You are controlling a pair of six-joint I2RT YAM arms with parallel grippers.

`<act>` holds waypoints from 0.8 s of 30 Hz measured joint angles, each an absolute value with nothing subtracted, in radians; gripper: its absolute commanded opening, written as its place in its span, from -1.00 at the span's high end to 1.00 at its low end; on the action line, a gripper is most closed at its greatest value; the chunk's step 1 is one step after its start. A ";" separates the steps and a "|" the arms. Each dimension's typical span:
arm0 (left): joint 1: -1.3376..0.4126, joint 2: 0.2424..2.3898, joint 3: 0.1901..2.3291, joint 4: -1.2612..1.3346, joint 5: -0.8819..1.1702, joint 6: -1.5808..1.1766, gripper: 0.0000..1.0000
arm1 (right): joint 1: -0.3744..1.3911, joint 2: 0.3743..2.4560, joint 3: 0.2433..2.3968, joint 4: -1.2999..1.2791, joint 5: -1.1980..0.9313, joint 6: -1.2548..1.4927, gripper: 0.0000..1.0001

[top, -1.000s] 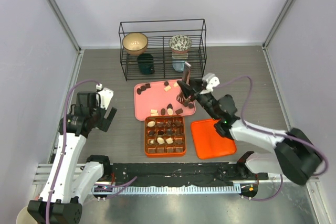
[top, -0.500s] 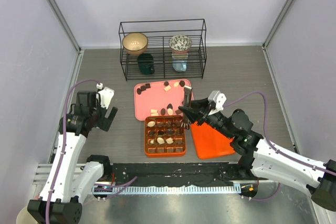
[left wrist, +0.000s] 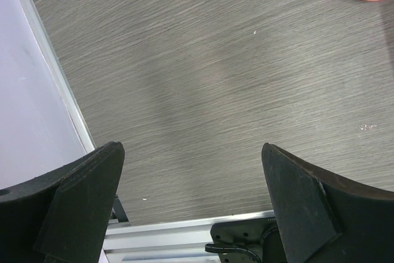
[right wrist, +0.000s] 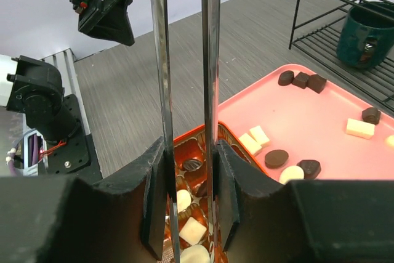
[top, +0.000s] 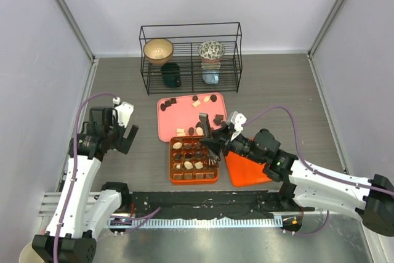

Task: Pack the chocolate
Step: Place the fake chocolate in the packing box.

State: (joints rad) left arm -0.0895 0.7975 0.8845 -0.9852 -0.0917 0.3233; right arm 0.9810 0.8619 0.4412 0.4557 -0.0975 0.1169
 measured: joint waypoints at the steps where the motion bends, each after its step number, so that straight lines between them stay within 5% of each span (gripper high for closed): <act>1: -0.089 0.797 0.884 -0.985 -0.092 0.323 -0.99 | 0.983 0.870 0.441 0.463 -0.099 0.118 0.39; 17: -0.089 0.797 0.899 -0.985 -0.090 0.323 -0.99 | 0.986 0.906 0.438 0.529 -0.083 0.130 0.11; 24: -0.089 0.797 0.901 -0.985 -0.090 0.323 -1.00 | 0.986 0.908 0.437 0.531 -0.084 0.130 0.32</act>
State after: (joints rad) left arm -0.0895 0.7975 0.9009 -0.9852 -0.0898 0.3233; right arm 0.9859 0.9077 0.4370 0.5308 -0.0841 0.1303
